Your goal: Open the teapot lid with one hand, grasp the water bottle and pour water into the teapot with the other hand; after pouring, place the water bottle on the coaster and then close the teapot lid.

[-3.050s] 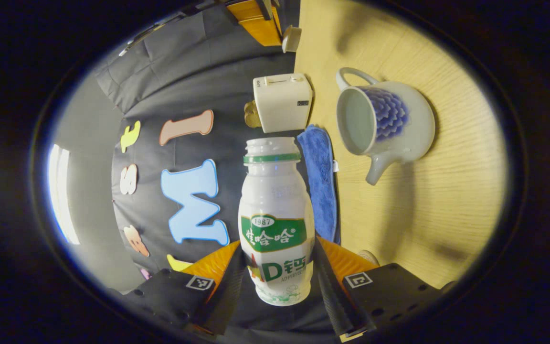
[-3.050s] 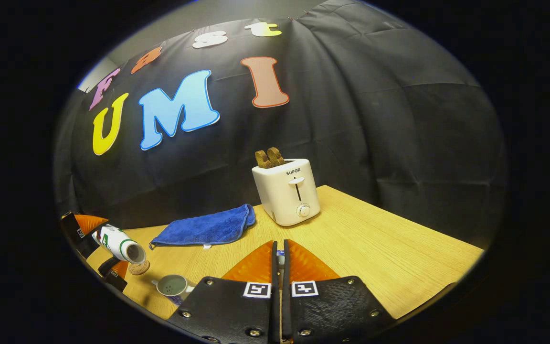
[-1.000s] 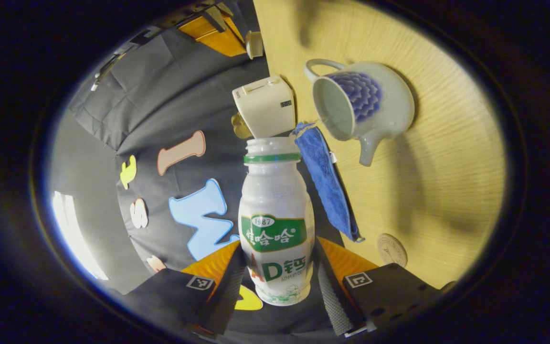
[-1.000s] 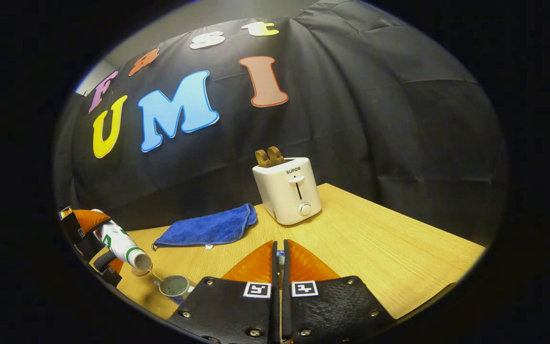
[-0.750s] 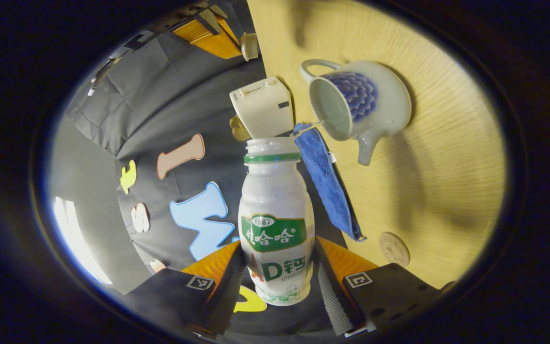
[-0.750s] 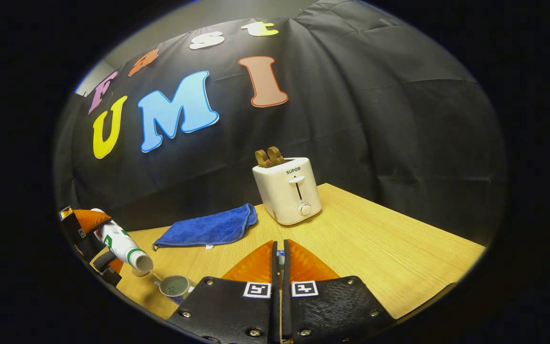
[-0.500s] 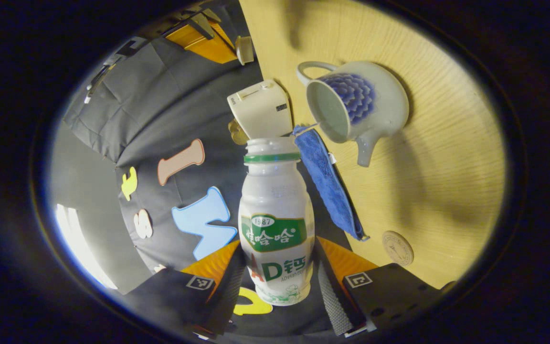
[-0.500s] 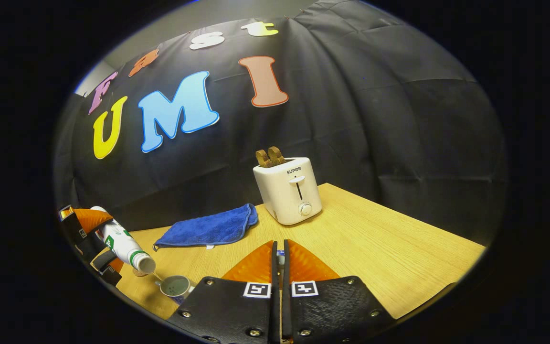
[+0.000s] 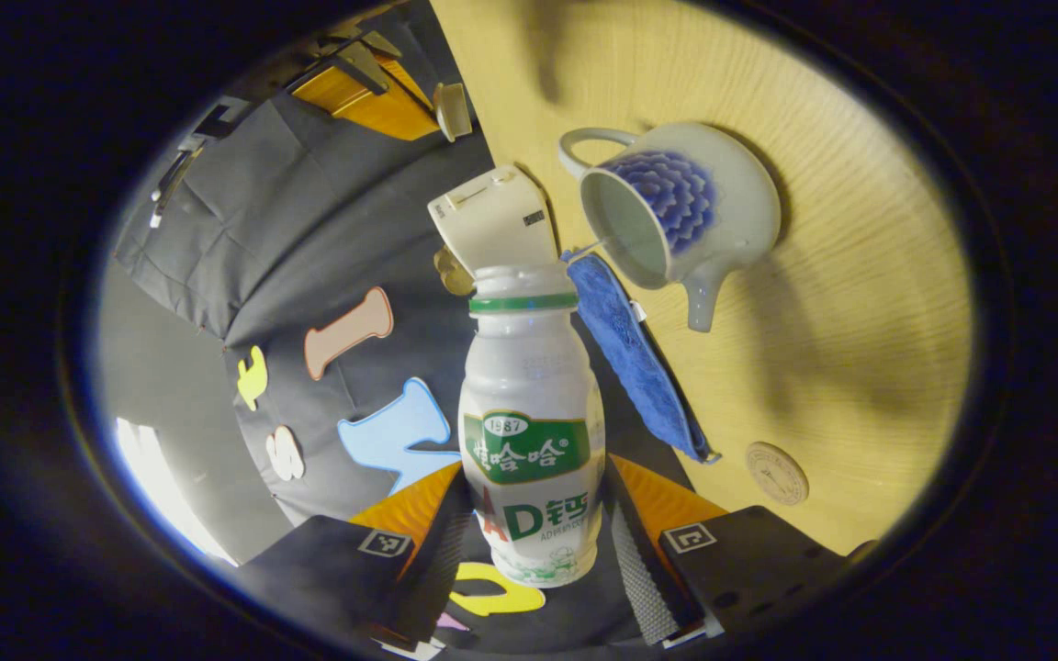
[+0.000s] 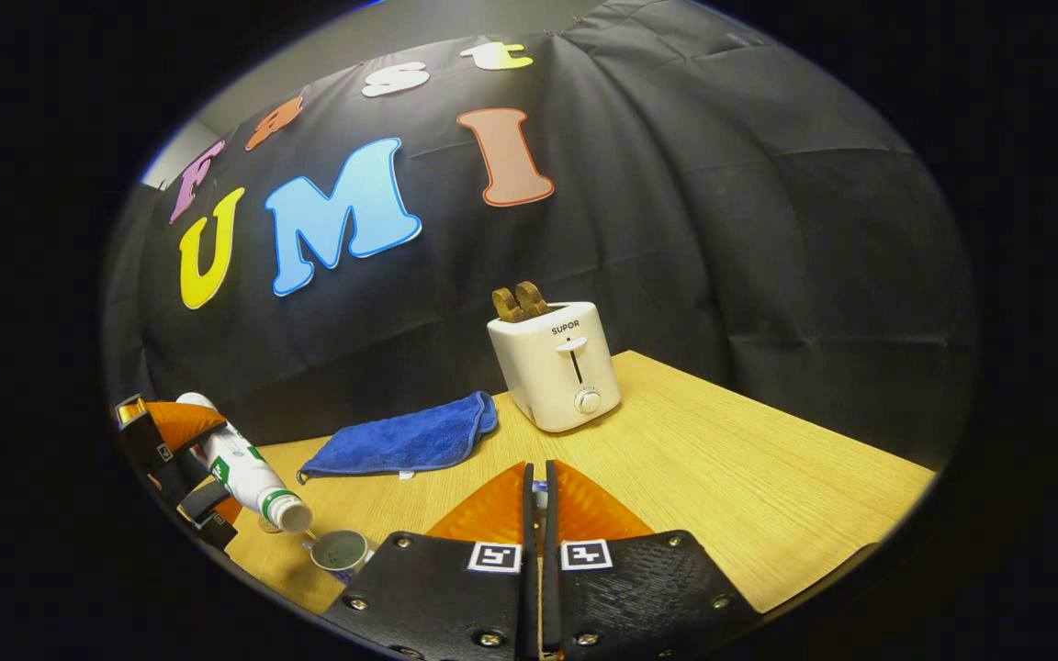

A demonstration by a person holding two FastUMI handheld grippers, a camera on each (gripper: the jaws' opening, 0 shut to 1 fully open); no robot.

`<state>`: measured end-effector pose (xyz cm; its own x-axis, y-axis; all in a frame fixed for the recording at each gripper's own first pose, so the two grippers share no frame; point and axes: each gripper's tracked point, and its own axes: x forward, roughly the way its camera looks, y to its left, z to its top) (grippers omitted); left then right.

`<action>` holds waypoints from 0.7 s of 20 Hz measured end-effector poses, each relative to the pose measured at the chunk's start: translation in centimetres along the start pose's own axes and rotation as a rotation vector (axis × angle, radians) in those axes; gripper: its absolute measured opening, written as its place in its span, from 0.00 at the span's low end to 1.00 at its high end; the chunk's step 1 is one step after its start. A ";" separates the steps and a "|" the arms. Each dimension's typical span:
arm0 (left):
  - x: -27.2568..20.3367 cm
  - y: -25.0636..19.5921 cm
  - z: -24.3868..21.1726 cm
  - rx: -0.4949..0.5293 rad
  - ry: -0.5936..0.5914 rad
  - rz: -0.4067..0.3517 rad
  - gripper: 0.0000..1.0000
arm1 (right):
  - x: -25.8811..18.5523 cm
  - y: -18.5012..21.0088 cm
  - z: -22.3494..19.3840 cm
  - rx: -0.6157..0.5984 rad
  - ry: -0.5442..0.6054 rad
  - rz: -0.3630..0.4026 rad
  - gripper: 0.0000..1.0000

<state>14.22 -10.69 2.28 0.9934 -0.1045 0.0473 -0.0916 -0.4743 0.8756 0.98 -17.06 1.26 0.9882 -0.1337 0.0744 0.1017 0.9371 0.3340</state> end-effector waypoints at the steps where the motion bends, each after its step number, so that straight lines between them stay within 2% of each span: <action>1: 0.0 0.0 0.0 0.009 -0.002 0.001 0.90 | -0.1 0.0 0.0 0.001 0.000 0.001 0.01; 9: -0.1 0.4 0.6 0.035 -0.013 0.011 0.90 | 0.0 0.0 -0.1 0.003 0.004 0.003 0.01; 14: 0.0 0.1 -0.1 -0.107 0.004 0.005 0.91 | 0.0 0.2 -0.1 0.007 0.004 0.012 0.01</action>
<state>14.23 -10.66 2.36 0.9933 -0.1026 0.0535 -0.0886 -0.3774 0.9218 0.99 -16.85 1.22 0.9899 -0.1207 0.0745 0.0886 0.9364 0.3395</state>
